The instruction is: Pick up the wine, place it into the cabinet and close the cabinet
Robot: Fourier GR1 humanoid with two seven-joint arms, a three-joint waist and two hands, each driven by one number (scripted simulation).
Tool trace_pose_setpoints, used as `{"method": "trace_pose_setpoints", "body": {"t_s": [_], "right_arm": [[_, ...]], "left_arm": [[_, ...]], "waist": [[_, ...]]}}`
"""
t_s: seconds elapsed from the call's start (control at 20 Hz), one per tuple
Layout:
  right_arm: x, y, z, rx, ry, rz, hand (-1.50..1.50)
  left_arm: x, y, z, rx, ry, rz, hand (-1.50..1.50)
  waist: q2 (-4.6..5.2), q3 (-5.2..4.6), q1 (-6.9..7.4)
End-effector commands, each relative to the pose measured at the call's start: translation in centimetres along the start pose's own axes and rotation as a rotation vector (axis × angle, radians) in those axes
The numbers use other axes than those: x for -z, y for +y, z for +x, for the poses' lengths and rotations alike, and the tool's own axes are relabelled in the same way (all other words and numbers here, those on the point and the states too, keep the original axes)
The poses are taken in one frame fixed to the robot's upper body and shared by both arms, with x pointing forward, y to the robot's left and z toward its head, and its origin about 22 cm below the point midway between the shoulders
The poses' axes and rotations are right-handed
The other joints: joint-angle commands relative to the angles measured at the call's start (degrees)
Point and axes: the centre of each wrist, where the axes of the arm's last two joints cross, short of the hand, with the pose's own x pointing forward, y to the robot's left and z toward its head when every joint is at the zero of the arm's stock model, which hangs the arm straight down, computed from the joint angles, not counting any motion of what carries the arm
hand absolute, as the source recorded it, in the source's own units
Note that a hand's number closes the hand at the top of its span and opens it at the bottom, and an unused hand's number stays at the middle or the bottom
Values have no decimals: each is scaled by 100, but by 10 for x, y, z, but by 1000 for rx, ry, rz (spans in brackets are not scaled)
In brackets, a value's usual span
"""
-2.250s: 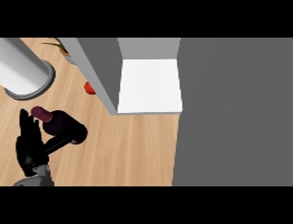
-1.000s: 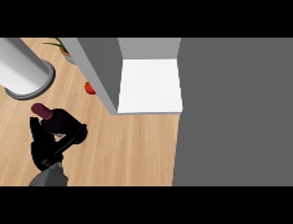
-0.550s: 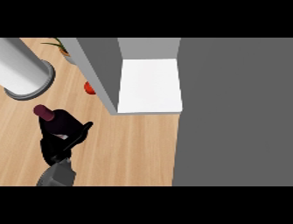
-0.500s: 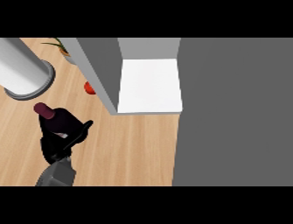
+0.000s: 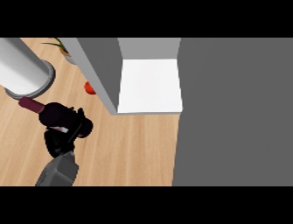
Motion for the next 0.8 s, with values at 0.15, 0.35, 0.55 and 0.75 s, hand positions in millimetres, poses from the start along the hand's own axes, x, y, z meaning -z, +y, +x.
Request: {"method": "trace_pose_setpoints", "body": {"t_s": [0.15,0.35,0.55,0.75], "right_arm": [[-34,2,46,24,-69,40,-150],[-29,6,37,59,-78,19,-150],[-26,3,30,45,-63,19,-150],[-29,1,37,45,-89,8,-150]], "left_arm": [[0,-32,1,47,-89,-34,150],[-11,8,-4,-52,-77,-278,150],[-34,31,-8,-148,-71,-544,150],[-48,25,8,-200,-112,-637,150]], "waist": [[2,-1,-19],[-46,-1,7],[-92,9,64],[-60,11,117]]}}
